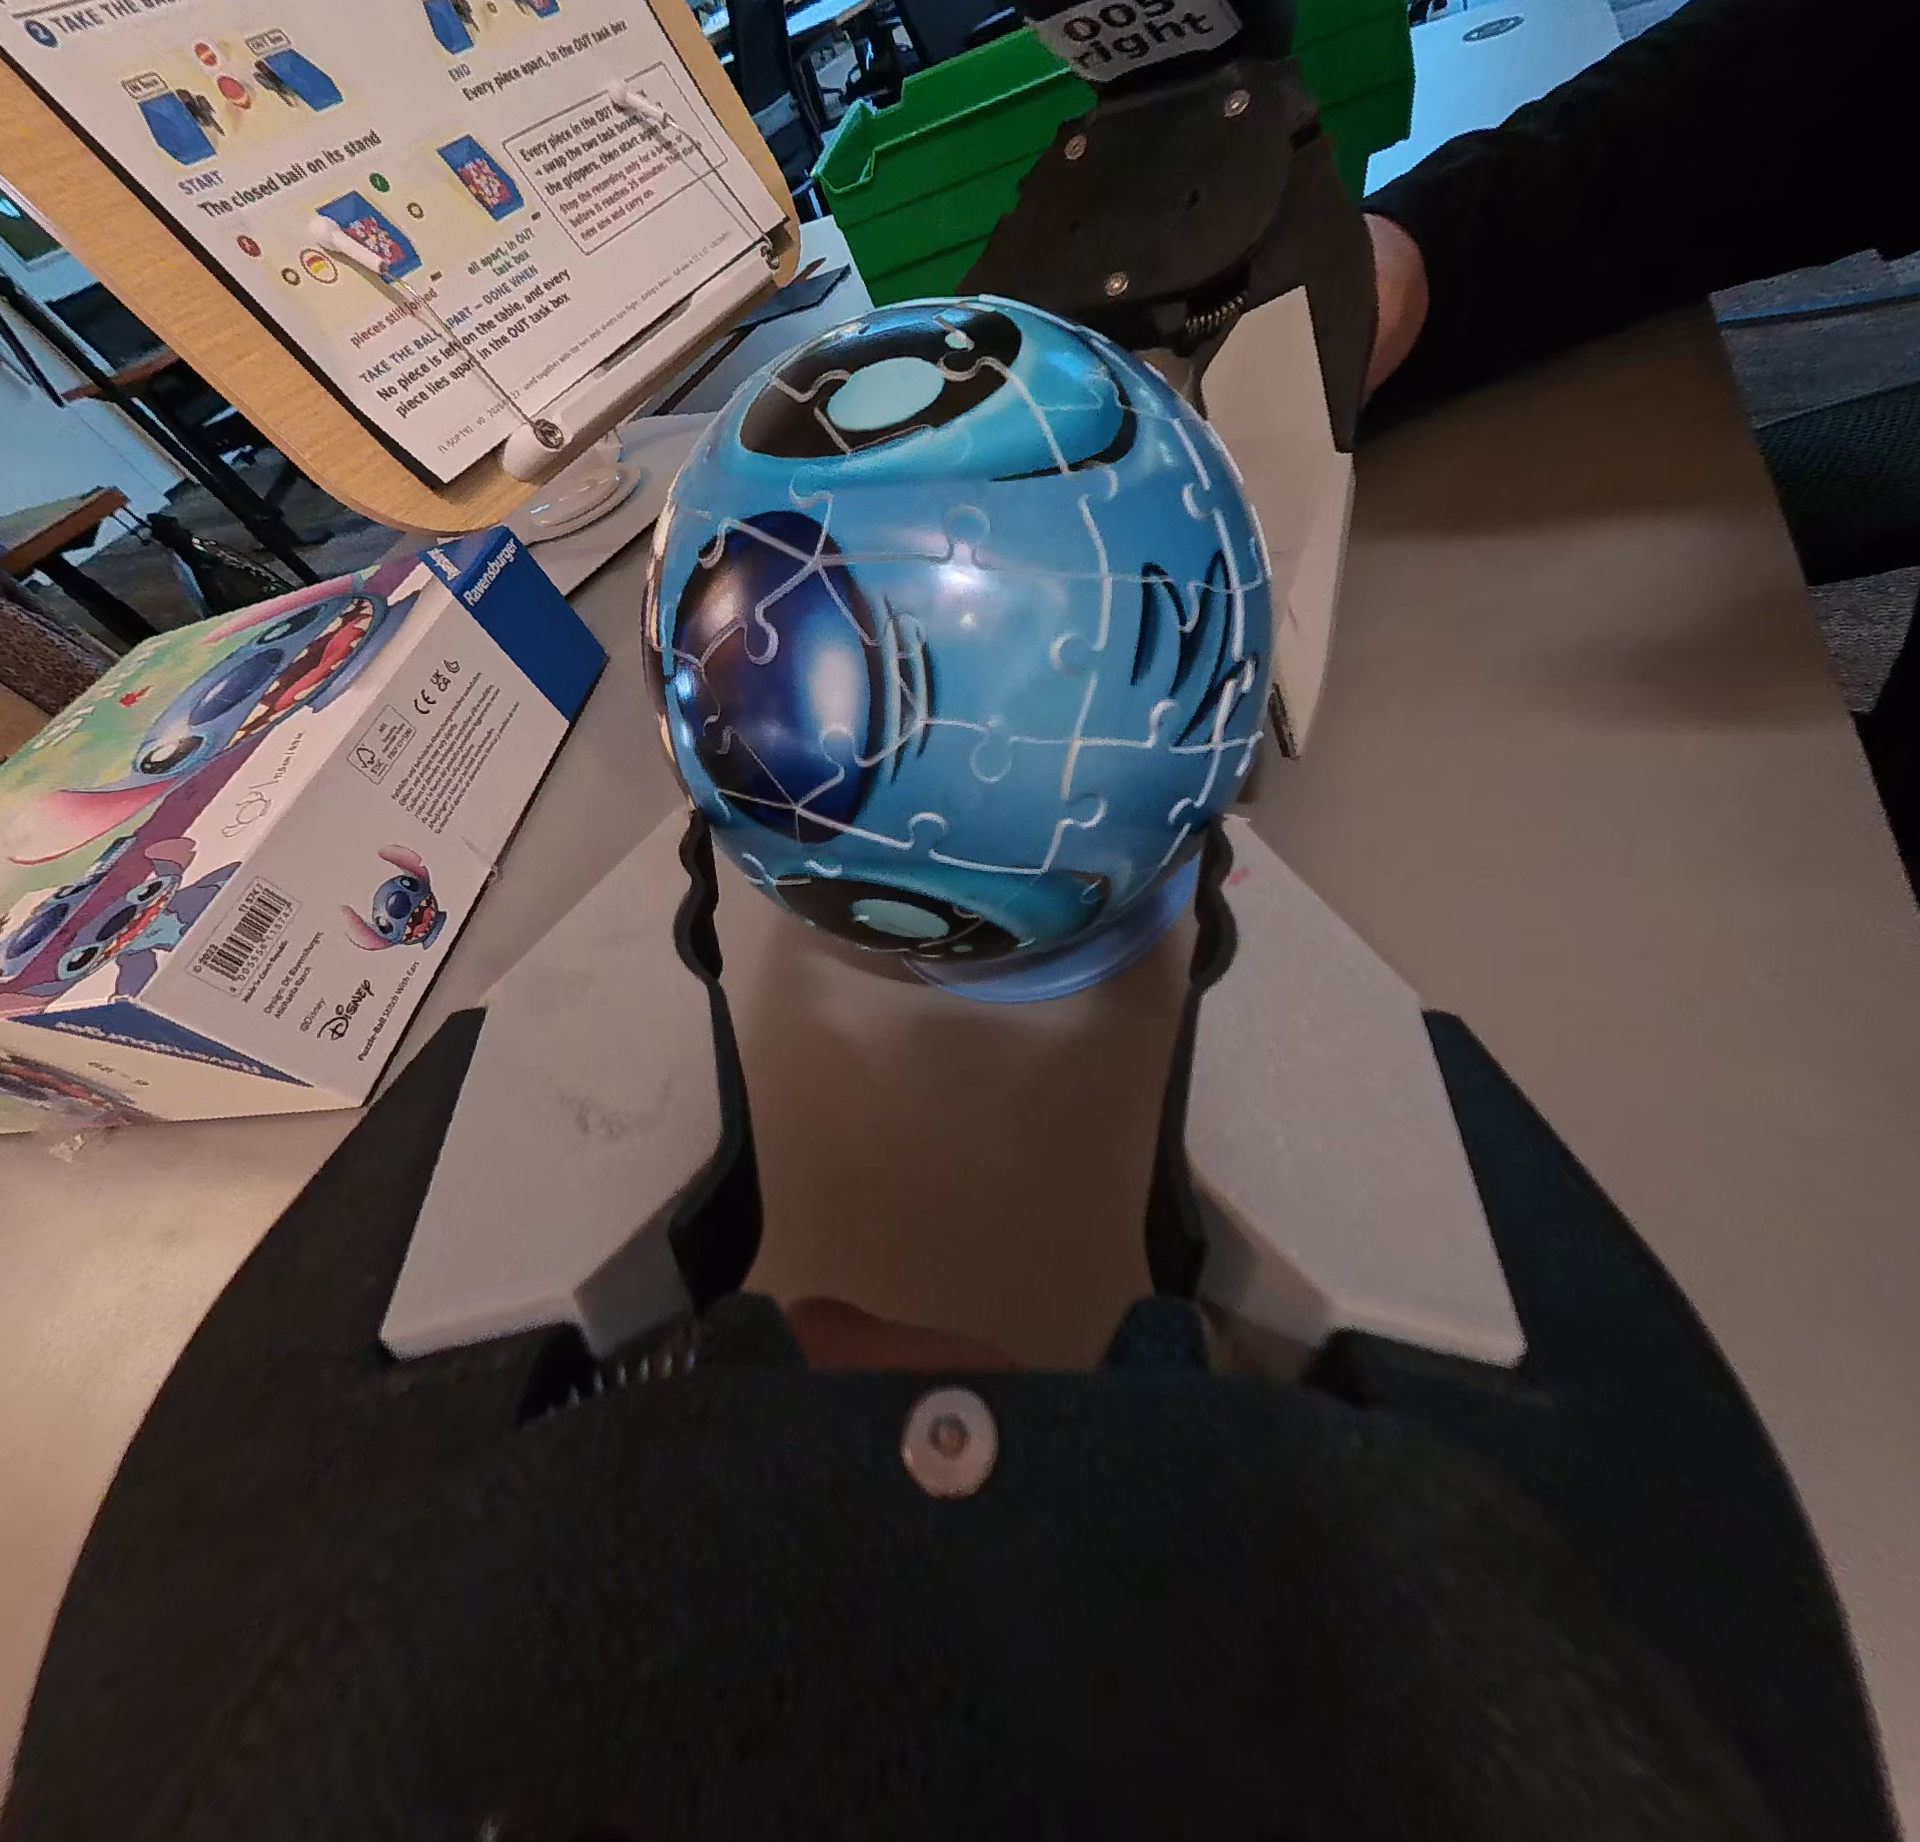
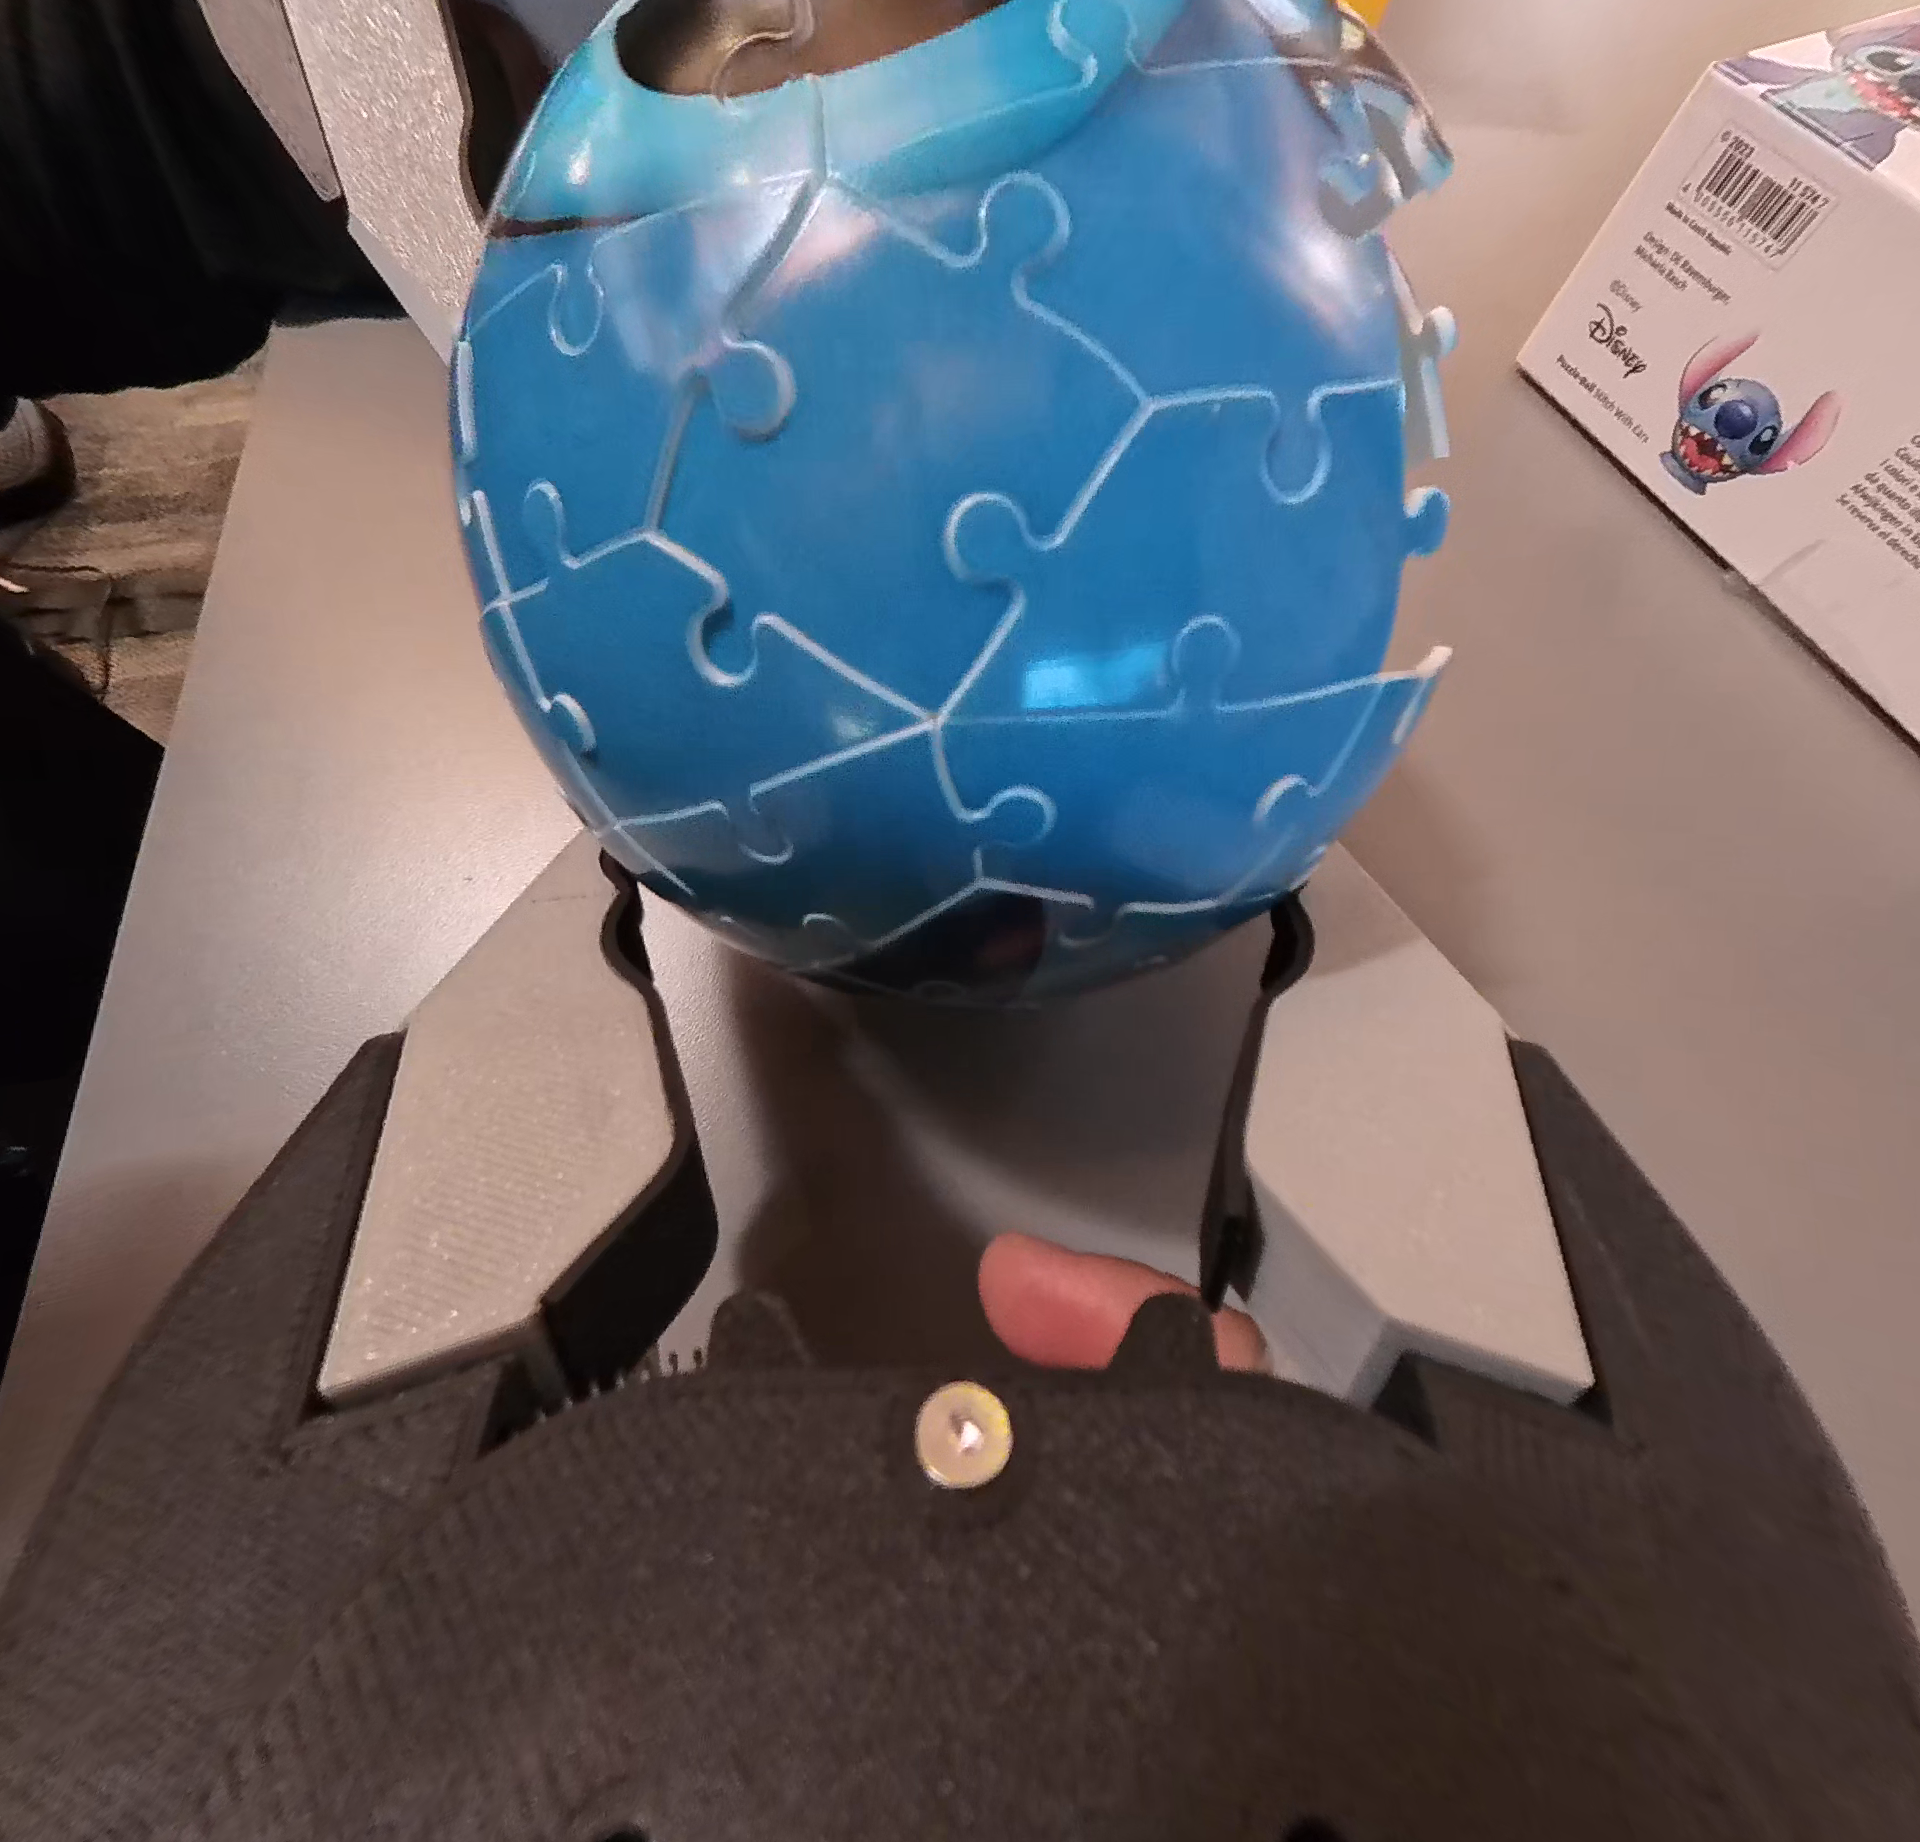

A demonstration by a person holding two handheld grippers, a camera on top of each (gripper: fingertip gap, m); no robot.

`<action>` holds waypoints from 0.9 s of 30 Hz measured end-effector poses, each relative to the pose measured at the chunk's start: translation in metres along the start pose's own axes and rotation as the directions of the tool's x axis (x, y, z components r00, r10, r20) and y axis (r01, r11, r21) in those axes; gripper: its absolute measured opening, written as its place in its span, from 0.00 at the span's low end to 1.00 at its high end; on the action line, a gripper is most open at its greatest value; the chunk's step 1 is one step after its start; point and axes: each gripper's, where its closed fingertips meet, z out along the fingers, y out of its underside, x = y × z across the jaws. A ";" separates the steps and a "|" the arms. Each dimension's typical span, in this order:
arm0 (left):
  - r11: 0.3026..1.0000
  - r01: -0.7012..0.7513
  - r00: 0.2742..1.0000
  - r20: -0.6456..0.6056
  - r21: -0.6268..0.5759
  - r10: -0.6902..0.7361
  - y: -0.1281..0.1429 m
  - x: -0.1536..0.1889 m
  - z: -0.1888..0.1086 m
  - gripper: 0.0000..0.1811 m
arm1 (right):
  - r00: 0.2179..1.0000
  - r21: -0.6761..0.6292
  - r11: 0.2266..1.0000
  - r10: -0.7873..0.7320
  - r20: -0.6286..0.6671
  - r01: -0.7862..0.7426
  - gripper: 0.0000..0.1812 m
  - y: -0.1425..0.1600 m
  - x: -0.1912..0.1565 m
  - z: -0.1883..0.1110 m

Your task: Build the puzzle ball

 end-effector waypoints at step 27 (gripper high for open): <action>1.000 0.010 1.000 -0.002 -0.009 -0.010 0.001 -0.001 0.001 0.50 | 1.000 0.007 1.000 0.000 -0.011 0.000 0.65 -0.001 0.002 -0.001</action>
